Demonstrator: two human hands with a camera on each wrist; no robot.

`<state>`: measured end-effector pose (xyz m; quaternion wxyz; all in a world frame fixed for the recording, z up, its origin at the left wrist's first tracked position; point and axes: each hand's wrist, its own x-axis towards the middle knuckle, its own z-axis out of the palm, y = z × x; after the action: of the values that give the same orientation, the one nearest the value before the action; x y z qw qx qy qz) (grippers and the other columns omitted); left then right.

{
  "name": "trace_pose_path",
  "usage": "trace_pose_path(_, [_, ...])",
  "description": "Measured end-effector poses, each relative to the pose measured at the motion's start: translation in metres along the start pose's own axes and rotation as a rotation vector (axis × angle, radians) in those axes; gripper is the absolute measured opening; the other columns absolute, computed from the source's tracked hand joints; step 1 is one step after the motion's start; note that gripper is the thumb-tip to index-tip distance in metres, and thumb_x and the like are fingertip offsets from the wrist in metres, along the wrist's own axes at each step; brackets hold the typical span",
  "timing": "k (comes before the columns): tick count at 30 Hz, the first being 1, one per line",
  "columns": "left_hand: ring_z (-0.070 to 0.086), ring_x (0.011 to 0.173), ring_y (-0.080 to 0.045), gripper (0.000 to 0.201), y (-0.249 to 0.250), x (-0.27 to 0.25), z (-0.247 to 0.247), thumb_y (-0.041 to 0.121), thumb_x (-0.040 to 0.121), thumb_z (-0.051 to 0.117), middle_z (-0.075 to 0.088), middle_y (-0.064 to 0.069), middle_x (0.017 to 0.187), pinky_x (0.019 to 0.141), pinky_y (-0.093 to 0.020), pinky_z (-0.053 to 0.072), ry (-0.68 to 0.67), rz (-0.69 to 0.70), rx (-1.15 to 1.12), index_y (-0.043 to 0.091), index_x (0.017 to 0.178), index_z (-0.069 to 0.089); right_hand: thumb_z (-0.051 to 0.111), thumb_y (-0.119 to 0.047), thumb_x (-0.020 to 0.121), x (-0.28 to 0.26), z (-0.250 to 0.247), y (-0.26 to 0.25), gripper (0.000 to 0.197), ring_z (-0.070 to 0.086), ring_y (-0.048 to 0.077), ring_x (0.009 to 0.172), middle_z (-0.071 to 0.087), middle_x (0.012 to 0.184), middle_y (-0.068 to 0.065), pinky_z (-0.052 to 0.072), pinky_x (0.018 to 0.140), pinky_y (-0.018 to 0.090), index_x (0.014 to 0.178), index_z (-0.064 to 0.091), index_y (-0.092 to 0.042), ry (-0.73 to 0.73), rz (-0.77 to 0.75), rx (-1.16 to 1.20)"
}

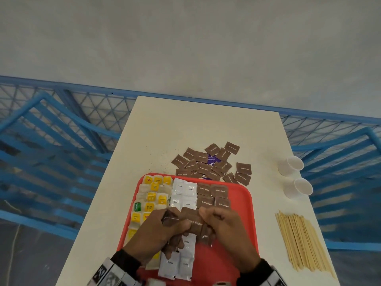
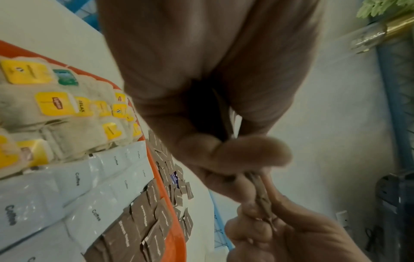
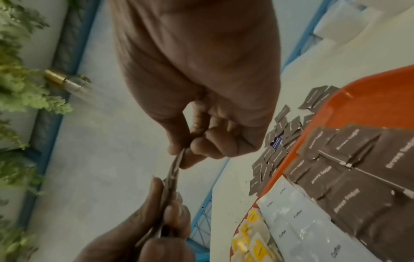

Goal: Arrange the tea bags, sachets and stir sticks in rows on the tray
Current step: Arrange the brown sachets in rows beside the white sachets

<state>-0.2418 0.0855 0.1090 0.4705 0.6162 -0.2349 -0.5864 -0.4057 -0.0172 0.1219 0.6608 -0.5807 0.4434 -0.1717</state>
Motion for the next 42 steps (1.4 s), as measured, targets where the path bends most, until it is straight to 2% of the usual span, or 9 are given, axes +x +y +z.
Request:
trace_pose_path(2, [0.061, 0.052, -0.024, 0.026, 0.001, -0.001, -0.001, 0.033, 0.086, 0.073, 0.063, -0.032, 0.067, 0.040, -0.023, 0.043, 0.003, 0.010, 0.001, 0.008, 0.083, 0.068, 0.067, -0.030, 0.089, 0.002, -0.001, 0.000, 0.025, 0.058, 0.014, 0.059, 0.070, 0.066, -0.001, 0.047, 0.058, 0.026, 0.072, 0.075, -0.014, 0.028, -0.041, -0.044])
trace_pose_path(5, [0.051, 0.044, -0.021, 0.027, 0.002, 0.000, -0.001, 0.039, 0.084, 0.071, 0.065, -0.027, 0.066, 0.039, -0.022, 0.038, 0.028, 0.045, -0.013, 0.013, 0.084, 0.068, 0.069, -0.038, 0.087, 0.004, -0.004, 0.001, 0.027, 0.064, 0.022, 0.070, 0.074, 0.079, 0.012, 0.053, 0.070, 0.043, 0.078, 0.076, -0.014, 0.014, -0.136, -0.142])
trace_pose_path(8, [0.050, 0.042, -0.022, 0.029, 0.002, 0.002, -0.001, 0.037, 0.084, 0.071, 0.066, -0.025, 0.068, 0.037, -0.020, 0.037, 0.051, 0.095, -0.036, 0.008, 0.088, 0.067, 0.070, -0.040, 0.083, 0.002, -0.004, 0.000, 0.030, 0.062, 0.014, 0.070, 0.073, 0.078, 0.013, 0.049, 0.067, 0.034, 0.078, 0.076, -0.011, -0.008, -0.164, -0.111])
trace_pose_path(12, [0.056, 0.044, -0.019, 0.029, 0.004, 0.003, 0.004, 0.028, 0.086, 0.069, 0.064, -0.021, 0.069, 0.035, -0.017, 0.032, 0.050, 0.070, -0.176, 0.001, 0.092, 0.061, 0.065, -0.020, 0.091, -0.004, -0.002, -0.003, 0.025, 0.057, 0.002, 0.053, 0.068, 0.063, -0.002, 0.043, 0.052, 0.013, 0.079, 0.072, 0.001, 0.045, -0.097, 0.150])
trace_pose_path(18, [0.054, 0.045, -0.017, 0.028, 0.009, 0.009, 0.013, 0.031, 0.084, 0.069, 0.062, -0.019, 0.070, 0.036, -0.017, 0.030, 0.050, 0.044, -0.238, 0.006, 0.092, 0.061, 0.072, -0.009, 0.085, -0.005, -0.011, -0.007, 0.008, 0.053, 0.003, 0.050, 0.068, 0.064, 0.002, 0.041, 0.049, 0.012, 0.082, 0.074, -0.001, 0.008, -0.061, 0.077])
trace_pose_path(22, [0.061, 0.062, -0.023, 0.028, 0.008, 0.012, 0.013, 0.034, 0.084, 0.068, 0.071, -0.015, 0.093, 0.040, -0.018, 0.033, 0.063, 0.024, -0.220, 0.009, 0.095, 0.065, 0.073, -0.015, 0.086, 0.002, -0.050, 0.007, 0.011, 0.052, 0.009, 0.055, 0.067, 0.064, 0.006, 0.040, 0.053, 0.015, 0.083, 0.075, -0.005, 0.118, -0.059, -0.009])
trace_pose_path(31, [0.066, 0.069, -0.025, 0.038, -0.011, 0.003, 0.005, 0.028, 0.082, 0.070, 0.071, -0.020, 0.102, 0.041, -0.021, 0.040, 0.046, -0.161, -0.278, 0.007, 0.113, 0.066, 0.078, -0.011, 0.080, -0.003, -0.072, 0.127, 0.021, 0.053, 0.014, 0.057, 0.063, 0.058, 0.004, 0.041, 0.057, 0.025, 0.067, 0.067, 0.001, 0.141, 0.294, -0.233])
trace_pose_path(36, [0.066, 0.071, -0.026, 0.039, -0.012, 0.000, 0.003, 0.026, 0.083, 0.068, 0.071, -0.022, 0.105, 0.041, -0.022, 0.042, 0.041, -0.183, -0.282, 0.005, 0.115, 0.064, 0.078, -0.009, 0.079, 0.017, -0.072, 0.128, 0.015, 0.051, 0.005, 0.046, 0.062, 0.050, -0.004, 0.039, 0.047, 0.012, 0.066, 0.070, -0.008, 0.189, 0.329, -0.247])
trace_pose_path(42, [0.070, 0.079, -0.030, 0.032, -0.011, 0.002, 0.003, 0.023, 0.083, 0.068, 0.071, -0.022, 0.108, 0.049, -0.030, 0.055, -0.004, -0.195, -0.338, 0.006, 0.110, 0.065, 0.084, -0.030, 0.073, 0.028, -0.067, 0.140, 0.029, 0.056, -0.003, 0.048, 0.064, 0.048, -0.007, 0.038, 0.049, 0.008, 0.056, 0.068, -0.012, 0.305, 0.361, -0.488])
